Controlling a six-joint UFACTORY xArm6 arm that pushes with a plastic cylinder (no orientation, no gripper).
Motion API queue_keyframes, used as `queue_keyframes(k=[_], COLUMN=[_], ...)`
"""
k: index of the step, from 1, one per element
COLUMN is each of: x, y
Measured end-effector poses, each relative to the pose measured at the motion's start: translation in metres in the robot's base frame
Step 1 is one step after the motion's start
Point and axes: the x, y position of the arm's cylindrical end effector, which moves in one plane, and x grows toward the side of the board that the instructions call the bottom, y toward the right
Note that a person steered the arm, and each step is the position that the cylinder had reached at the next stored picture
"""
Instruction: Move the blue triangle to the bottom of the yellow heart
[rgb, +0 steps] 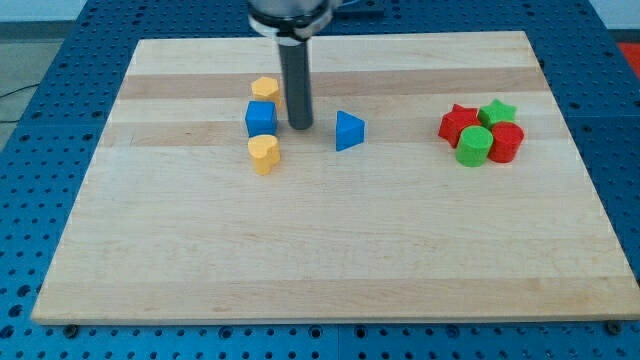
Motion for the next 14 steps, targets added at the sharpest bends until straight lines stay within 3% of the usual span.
queue_keyframes(k=[1, 2, 4, 7, 9, 10, 11, 12, 13, 14], x=[0.000, 0.038, 0.040, 0.148, 0.137, 0.137, 0.121, 0.106, 0.095, 0.093], y=[0.026, 0.060, 0.111, 0.147, 0.114, 0.025, 0.031, 0.081, 0.077, 0.010])
